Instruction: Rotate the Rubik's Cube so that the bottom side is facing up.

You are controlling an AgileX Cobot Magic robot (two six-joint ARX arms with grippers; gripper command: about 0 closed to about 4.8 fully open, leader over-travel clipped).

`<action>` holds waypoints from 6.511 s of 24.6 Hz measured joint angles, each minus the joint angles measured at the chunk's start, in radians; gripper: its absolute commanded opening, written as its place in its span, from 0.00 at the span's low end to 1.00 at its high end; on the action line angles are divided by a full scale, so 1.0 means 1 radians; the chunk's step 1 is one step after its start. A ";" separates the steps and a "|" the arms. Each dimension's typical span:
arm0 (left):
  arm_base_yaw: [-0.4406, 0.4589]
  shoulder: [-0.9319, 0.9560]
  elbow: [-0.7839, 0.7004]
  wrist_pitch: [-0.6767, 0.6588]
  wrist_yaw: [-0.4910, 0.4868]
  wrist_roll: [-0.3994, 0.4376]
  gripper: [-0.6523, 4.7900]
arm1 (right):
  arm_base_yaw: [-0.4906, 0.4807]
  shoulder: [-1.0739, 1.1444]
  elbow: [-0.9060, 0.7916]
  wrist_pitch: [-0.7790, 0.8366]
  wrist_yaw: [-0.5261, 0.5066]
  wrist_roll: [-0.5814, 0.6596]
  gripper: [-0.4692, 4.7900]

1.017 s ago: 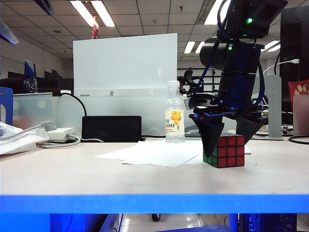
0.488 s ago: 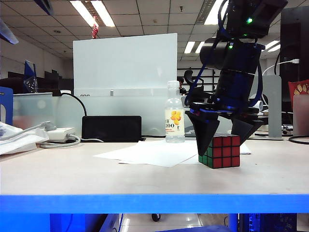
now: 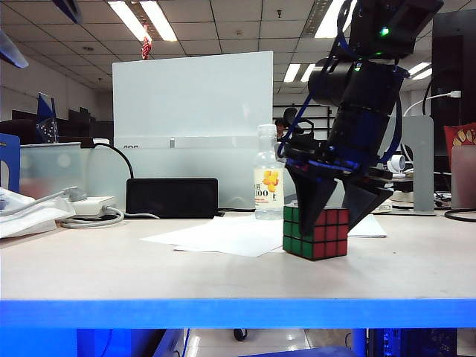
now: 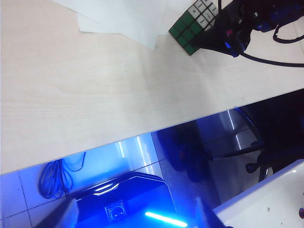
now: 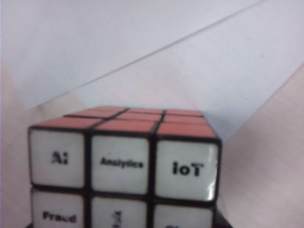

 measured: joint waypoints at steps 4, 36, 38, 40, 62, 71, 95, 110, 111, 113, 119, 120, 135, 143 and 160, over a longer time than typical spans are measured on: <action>0.000 0.000 0.000 0.000 0.000 0.000 0.72 | 0.001 0.000 0.000 0.003 -0.109 0.021 0.73; 0.000 0.000 0.000 -0.031 0.000 0.000 0.72 | -0.059 -0.002 0.000 0.092 -0.228 0.119 1.00; 0.000 0.000 0.000 -0.031 -0.002 0.000 0.72 | -0.055 -0.004 0.000 0.092 -0.219 0.114 1.00; 0.000 0.000 0.000 -0.032 -0.008 0.001 0.72 | -0.050 -0.004 0.000 0.091 -0.219 0.100 1.00; 0.000 0.000 0.000 -0.035 -0.019 0.001 0.72 | 0.005 -0.008 0.000 0.105 -0.126 0.032 0.61; 0.000 0.000 0.000 -0.035 -0.019 0.001 0.72 | 0.000 0.000 0.000 0.098 -0.263 0.074 0.60; 0.000 0.000 0.000 -0.048 -0.019 0.001 0.72 | -0.111 0.109 -0.011 0.196 -0.695 0.399 0.62; 0.000 0.000 0.000 -0.050 -0.019 0.001 0.72 | -0.111 0.109 -0.010 0.253 -0.521 0.389 0.95; 0.000 0.000 0.000 -0.051 -0.019 0.001 0.72 | -0.111 0.106 -0.009 0.256 -0.494 0.371 1.00; 0.000 0.000 0.000 -0.056 -0.019 0.001 0.72 | -0.111 0.101 -0.002 0.257 -0.439 0.329 1.00; 0.000 0.000 0.000 -0.072 -0.019 0.003 0.73 | -0.108 0.103 0.077 0.239 -0.281 0.182 1.00; 0.000 0.000 0.000 -0.073 -0.019 0.008 0.75 | -0.108 0.105 0.092 0.234 -0.262 0.177 1.00; 0.000 0.000 0.000 0.076 -0.168 0.096 0.75 | -0.111 -0.113 0.222 0.298 -0.102 0.169 0.83; 0.000 0.000 0.000 0.393 -0.366 0.214 0.26 | -0.111 -0.321 0.222 0.320 -0.074 0.183 0.31; 0.390 -0.222 0.000 0.767 -0.608 0.406 0.11 | -0.131 -0.855 0.181 0.208 0.153 0.014 0.08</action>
